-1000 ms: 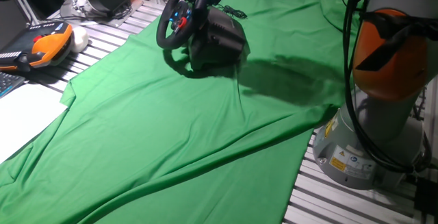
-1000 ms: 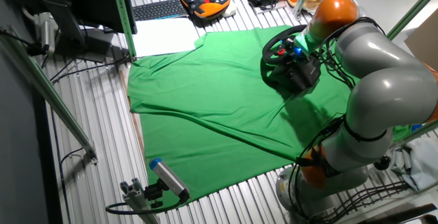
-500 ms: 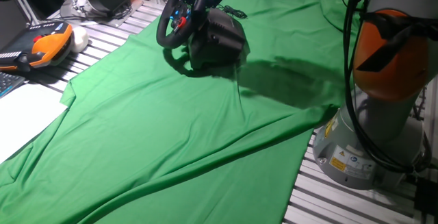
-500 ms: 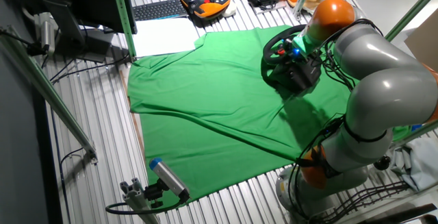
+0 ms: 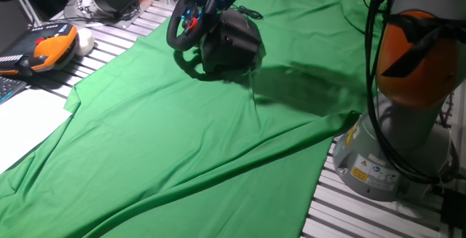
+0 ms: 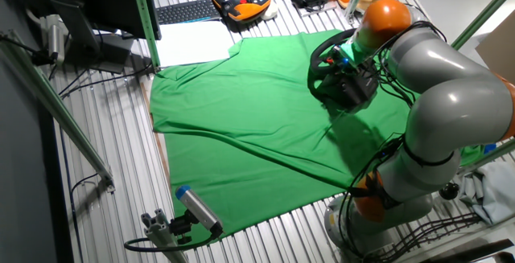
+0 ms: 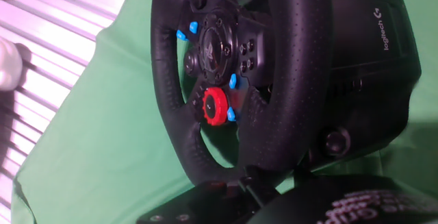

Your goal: Rotate the steering wheel 90 degrees clockwise

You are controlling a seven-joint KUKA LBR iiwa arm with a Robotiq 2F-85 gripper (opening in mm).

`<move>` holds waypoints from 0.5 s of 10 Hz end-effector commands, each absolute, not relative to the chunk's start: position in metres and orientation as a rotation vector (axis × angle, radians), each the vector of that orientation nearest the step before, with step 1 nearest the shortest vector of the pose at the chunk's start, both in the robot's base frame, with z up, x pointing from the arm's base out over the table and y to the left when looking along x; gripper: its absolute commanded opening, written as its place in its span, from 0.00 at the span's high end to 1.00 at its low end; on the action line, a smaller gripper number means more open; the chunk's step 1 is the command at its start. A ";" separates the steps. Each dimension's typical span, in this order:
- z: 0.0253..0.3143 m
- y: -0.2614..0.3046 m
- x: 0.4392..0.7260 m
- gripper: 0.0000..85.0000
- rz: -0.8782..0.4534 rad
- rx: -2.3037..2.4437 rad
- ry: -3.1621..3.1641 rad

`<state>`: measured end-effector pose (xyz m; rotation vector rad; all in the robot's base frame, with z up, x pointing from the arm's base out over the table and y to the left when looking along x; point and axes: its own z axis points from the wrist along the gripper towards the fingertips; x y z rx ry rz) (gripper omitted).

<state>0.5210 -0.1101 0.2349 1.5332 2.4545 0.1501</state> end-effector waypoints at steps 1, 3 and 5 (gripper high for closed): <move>0.235 -0.110 0.521 1.00 0.137 1.531 2.457; 0.234 -0.108 0.522 1.00 0.131 1.537 2.441; 0.232 -0.107 0.524 1.00 0.133 1.548 2.424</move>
